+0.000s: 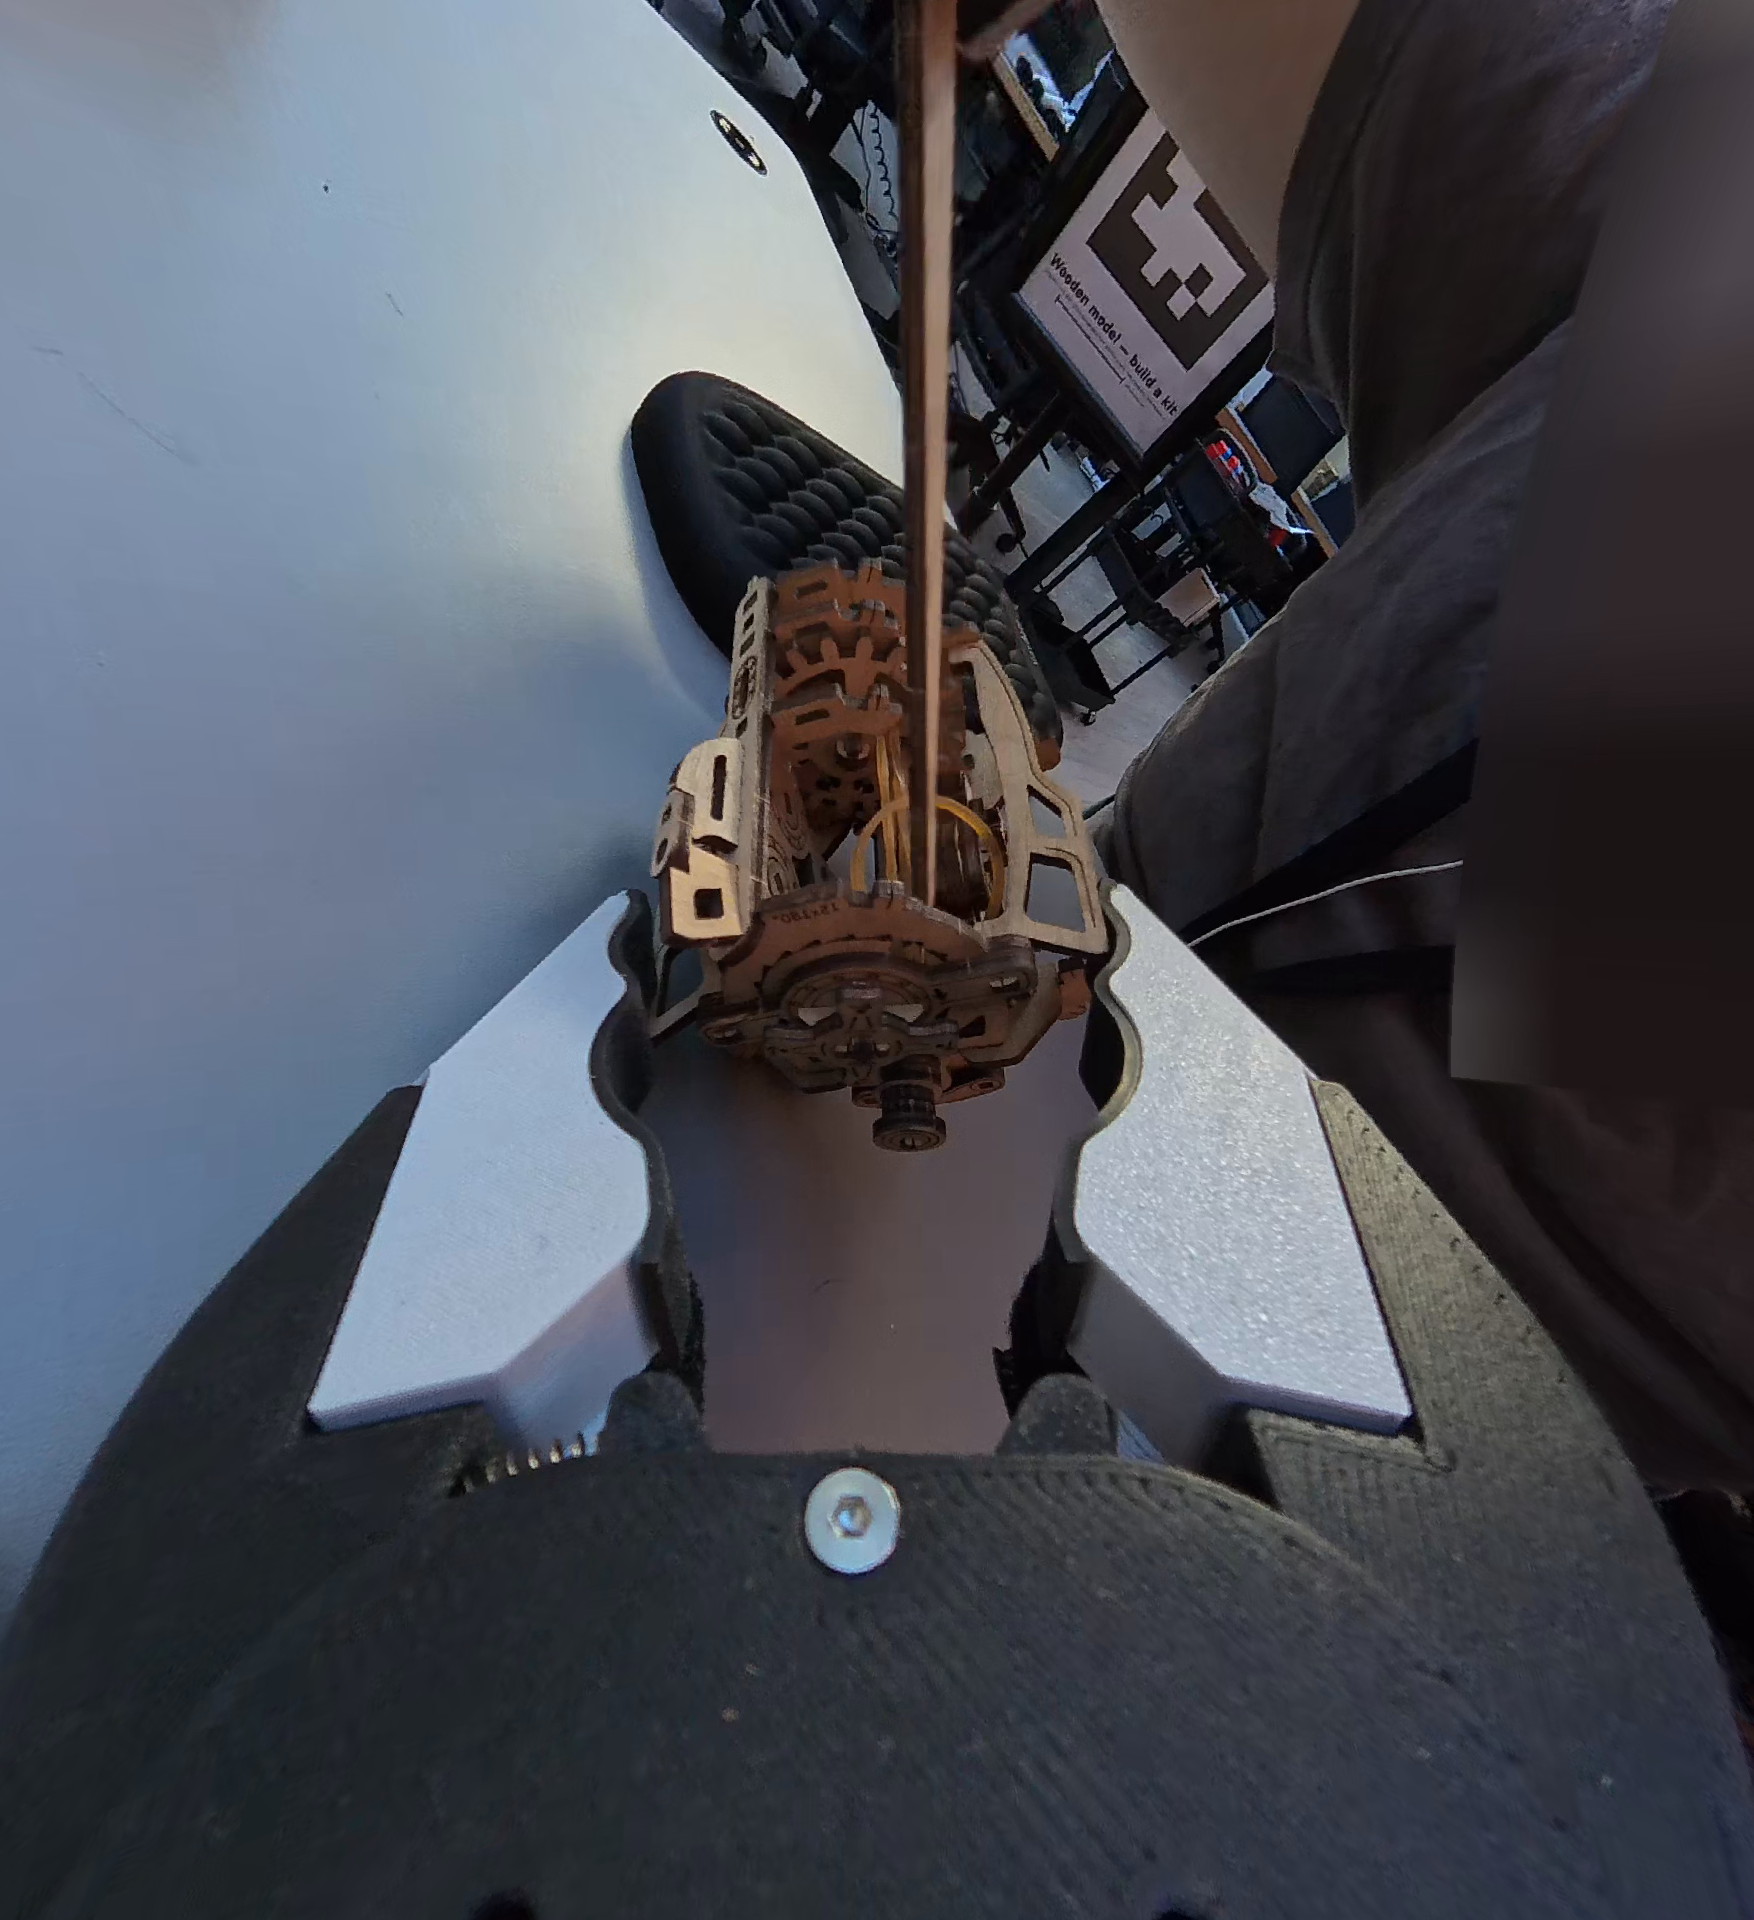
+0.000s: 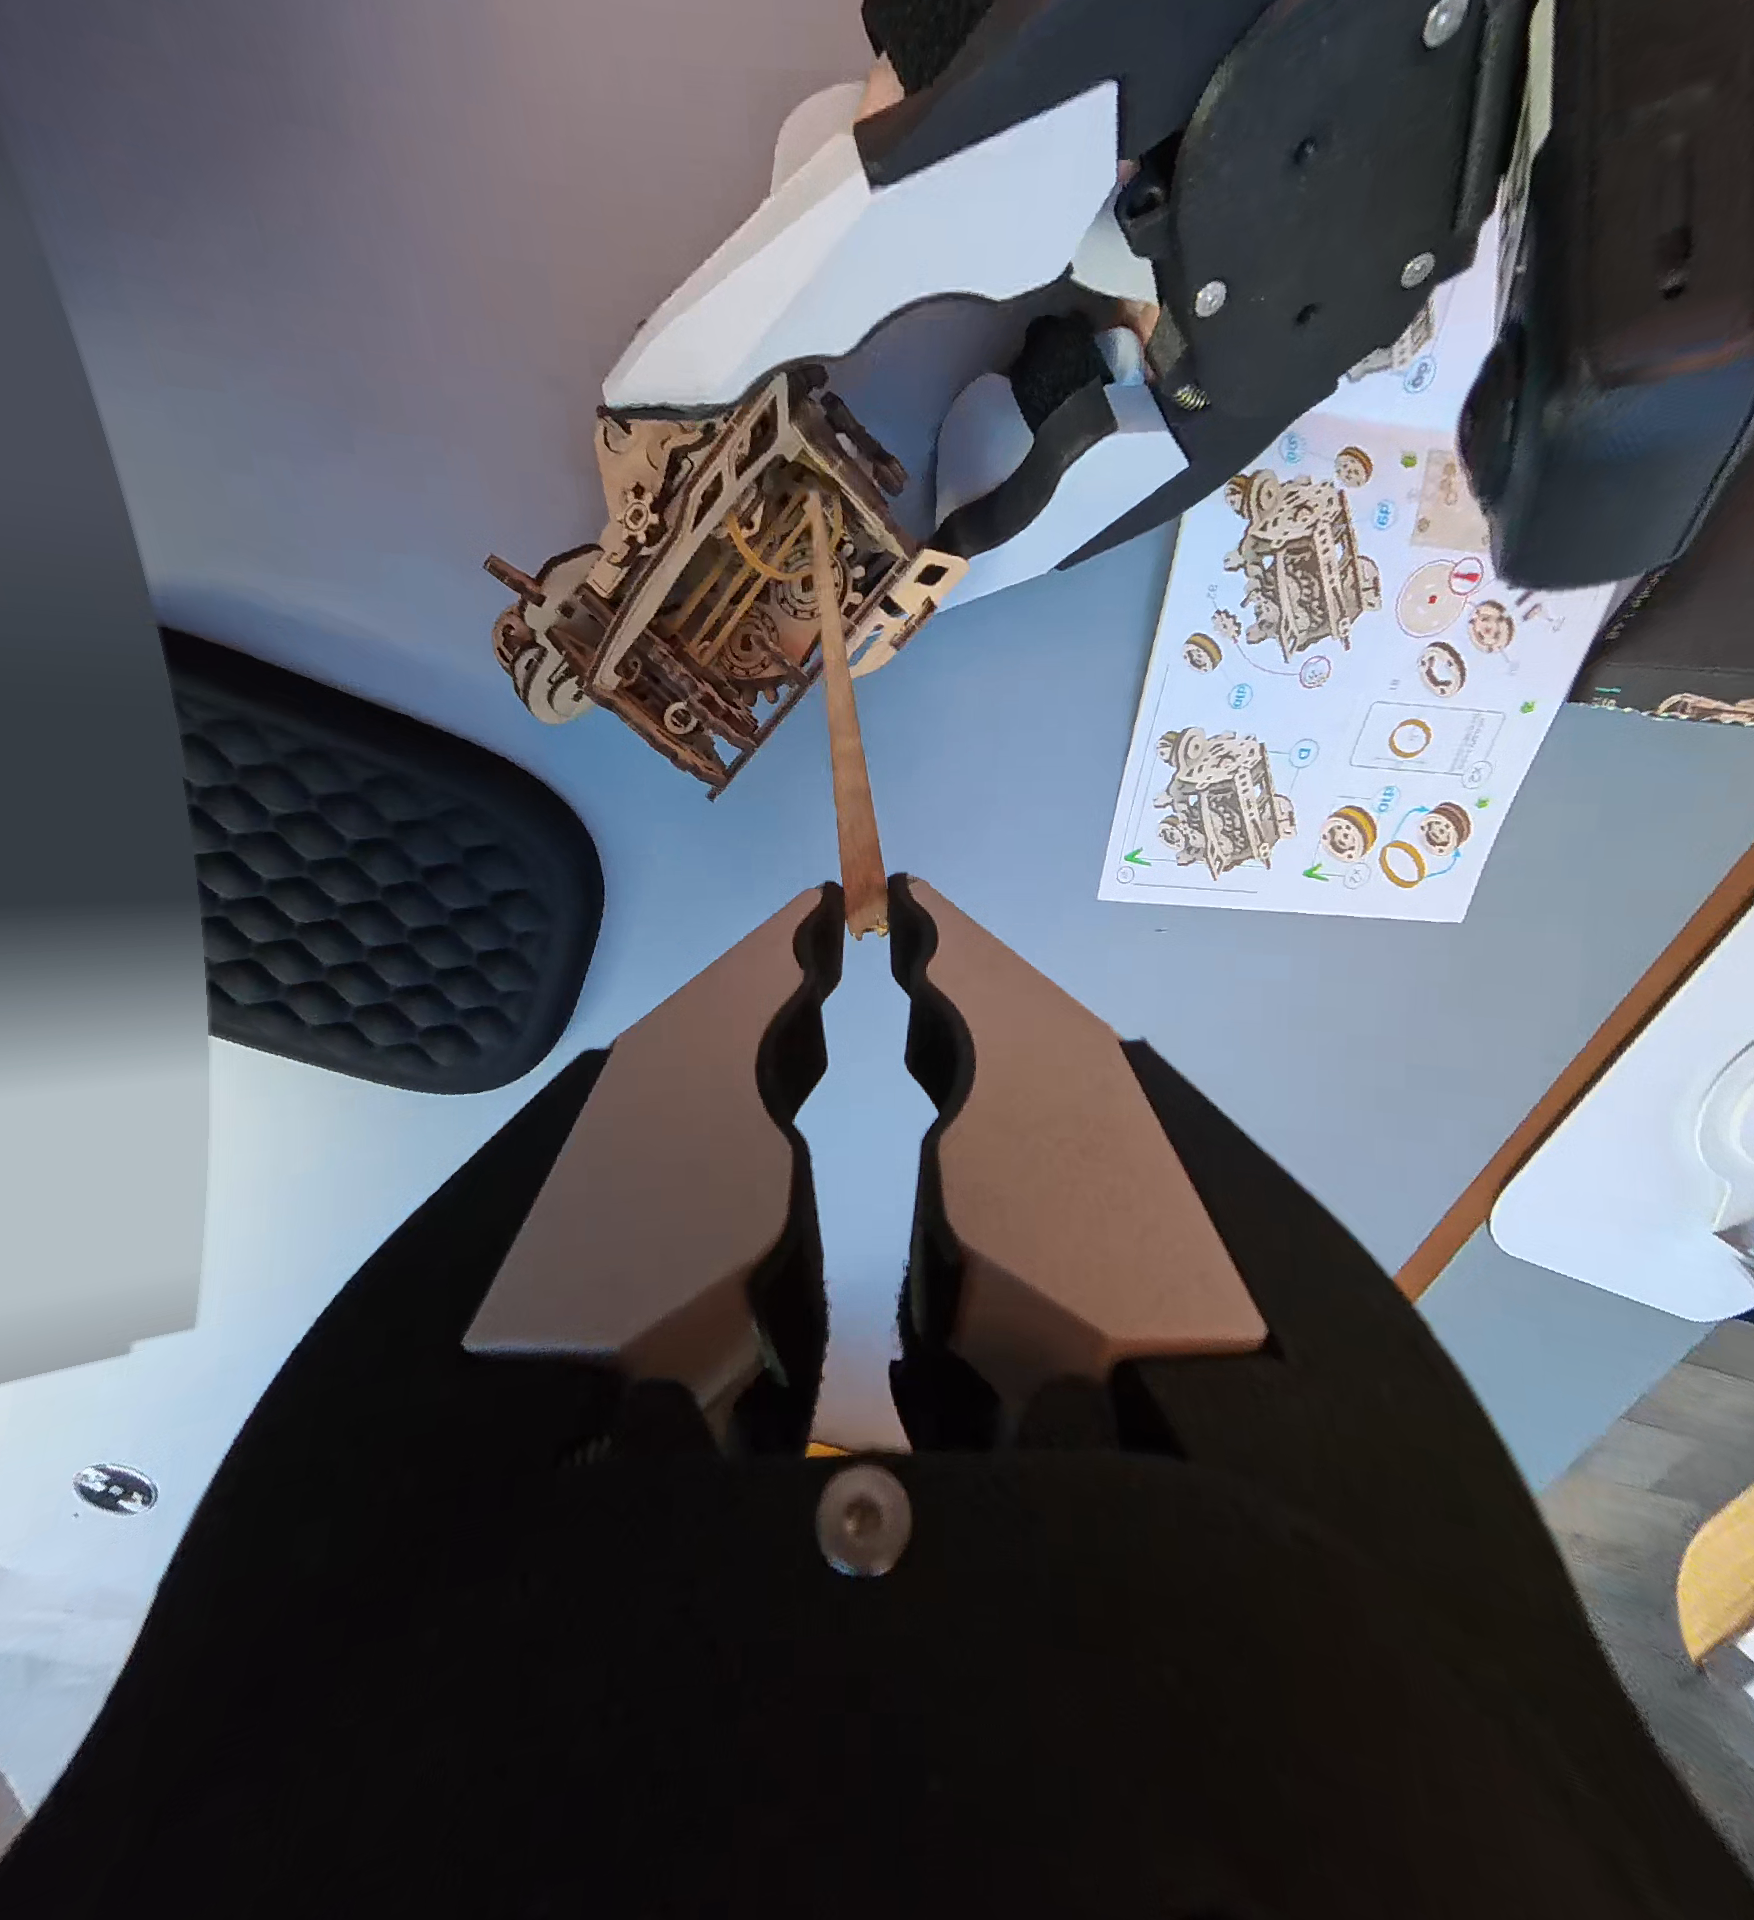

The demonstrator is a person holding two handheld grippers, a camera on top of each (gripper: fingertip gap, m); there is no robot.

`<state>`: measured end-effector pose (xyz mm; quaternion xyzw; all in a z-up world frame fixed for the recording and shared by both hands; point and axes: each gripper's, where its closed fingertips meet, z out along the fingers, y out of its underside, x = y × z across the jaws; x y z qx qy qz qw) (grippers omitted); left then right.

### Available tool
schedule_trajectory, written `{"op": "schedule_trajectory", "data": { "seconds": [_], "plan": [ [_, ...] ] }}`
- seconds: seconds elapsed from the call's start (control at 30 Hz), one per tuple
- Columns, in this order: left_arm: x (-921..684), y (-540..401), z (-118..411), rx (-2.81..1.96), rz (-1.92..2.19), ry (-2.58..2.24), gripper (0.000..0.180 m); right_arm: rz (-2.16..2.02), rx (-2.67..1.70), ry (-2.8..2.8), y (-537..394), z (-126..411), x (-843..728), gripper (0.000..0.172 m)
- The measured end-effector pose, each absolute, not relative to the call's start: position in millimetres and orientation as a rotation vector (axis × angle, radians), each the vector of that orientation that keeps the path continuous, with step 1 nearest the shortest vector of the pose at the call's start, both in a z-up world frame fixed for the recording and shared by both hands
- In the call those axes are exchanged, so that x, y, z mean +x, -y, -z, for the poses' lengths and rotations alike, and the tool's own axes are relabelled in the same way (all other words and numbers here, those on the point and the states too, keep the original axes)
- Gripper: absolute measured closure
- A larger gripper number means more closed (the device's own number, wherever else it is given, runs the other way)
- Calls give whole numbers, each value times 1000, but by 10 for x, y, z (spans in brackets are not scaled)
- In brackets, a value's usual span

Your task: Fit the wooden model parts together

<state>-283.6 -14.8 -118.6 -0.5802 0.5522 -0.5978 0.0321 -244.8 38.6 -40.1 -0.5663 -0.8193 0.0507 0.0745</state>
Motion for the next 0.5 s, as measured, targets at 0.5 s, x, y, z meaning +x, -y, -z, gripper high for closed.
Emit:
{"op": "schedule_trajectory", "data": {
  "seconds": [0.5],
  "plan": [
    [-2837, 178, 1194, -1642, 1604, -1755, 101, -339, -2436, 1328, -679, 1458, -1275, 165]
  ]
}}
